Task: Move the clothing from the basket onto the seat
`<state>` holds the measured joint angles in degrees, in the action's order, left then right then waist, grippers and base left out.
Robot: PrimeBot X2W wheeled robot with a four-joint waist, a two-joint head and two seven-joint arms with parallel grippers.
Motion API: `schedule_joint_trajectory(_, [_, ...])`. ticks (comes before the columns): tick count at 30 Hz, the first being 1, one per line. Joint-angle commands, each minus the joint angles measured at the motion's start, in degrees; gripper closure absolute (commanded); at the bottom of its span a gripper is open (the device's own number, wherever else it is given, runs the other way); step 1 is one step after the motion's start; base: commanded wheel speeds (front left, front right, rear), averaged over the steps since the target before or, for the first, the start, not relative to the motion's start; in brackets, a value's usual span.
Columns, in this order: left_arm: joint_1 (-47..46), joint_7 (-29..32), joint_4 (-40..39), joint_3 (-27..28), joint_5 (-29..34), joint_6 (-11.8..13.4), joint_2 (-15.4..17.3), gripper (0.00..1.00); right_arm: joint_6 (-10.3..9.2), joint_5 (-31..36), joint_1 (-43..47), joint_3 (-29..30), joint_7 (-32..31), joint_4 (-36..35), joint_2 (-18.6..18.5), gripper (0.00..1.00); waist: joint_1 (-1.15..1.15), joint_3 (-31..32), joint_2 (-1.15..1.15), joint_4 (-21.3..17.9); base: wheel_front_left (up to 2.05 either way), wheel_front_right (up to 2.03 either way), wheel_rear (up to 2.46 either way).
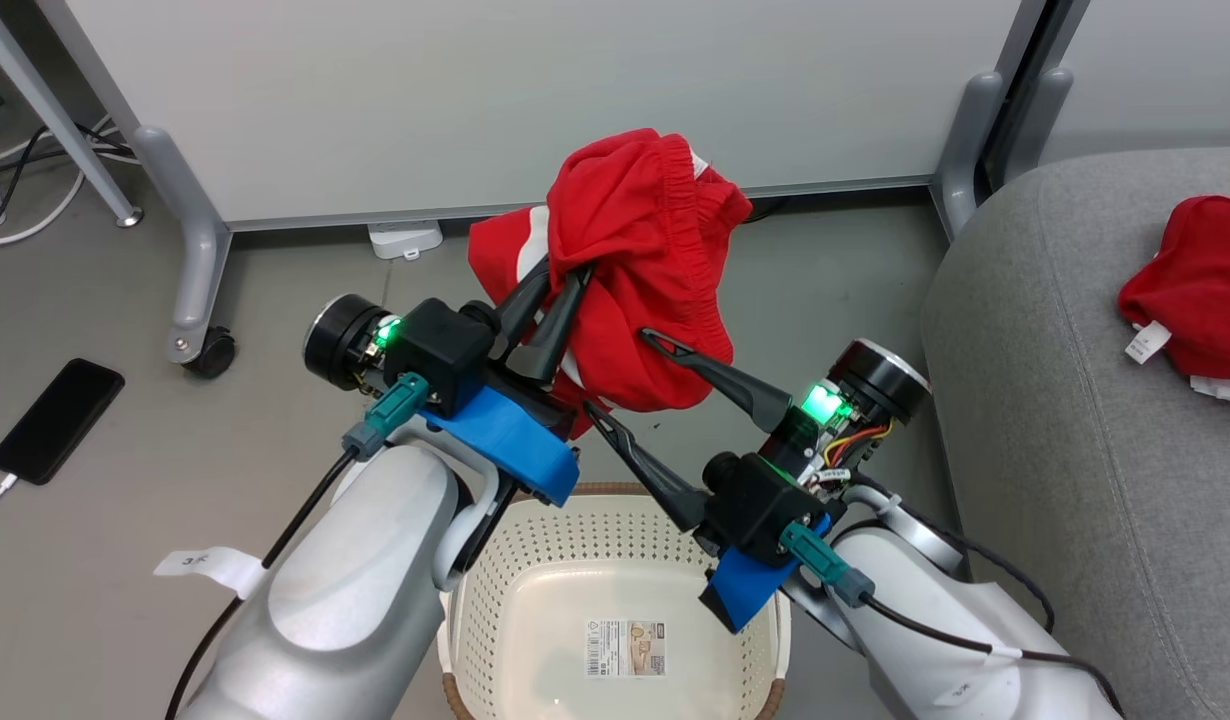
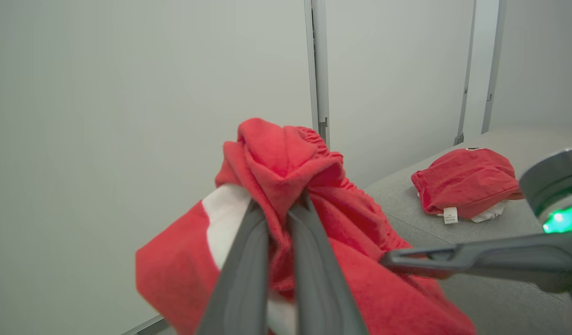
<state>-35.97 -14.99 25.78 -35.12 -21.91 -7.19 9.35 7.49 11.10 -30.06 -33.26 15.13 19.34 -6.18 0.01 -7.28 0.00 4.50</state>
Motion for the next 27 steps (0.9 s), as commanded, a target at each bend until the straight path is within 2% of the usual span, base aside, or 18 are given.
schedule_joint_trajectory(1, [-1.2,-0.3,0.0,-0.3,0.3,-0.4,-0.4,1.0,0.01,1.3,-1.9,0.5,0.0,1.3,0.4,0.0,-0.01,-0.3,0.0,0.2,0.0,0.0,0.0])
schedule_joint_trajectory(11, [-1.9,-0.3,-0.3,-2.4,-0.2,-0.5,-1.4,1.0,0.01,5.2,-6.3,3.7,0.0,10.3,2.7,0.0,-0.01,-1.1,0.0,1.0,0.0,0.0,0.0])
schedule_joint_trajectory(12, [-2.0,-0.3,-0.4,-2.6,-0.4,-0.5,-1.4,1.0,0.01,5.2,-6.6,4.1,0.0,10.9,2.8,0.36,-0.01,-1.2,0.0,1.1,0.0,0.0,0.0])
schedule_joint_trajectory(13, [-2.1,-0.3,-0.4,-2.8,-0.5,-0.5,-1.4,1.0,0.01,5.1,-6.9,4.6,0.0,11.5,3.0,1.0,-0.01,-1.3,0.0,1.1,0.0,0.0,0.0])
schedule_joint_trajectory(27, [-1.8,-0.3,0.0,-3.8,-1.1,-0.3,-1.0,1.0,0.01,0.6,-6.1,3.3,0.0,12.7,3.3,1.0,-0.01,-1.0,0.0,1.1,0.0,0.0,0.0])
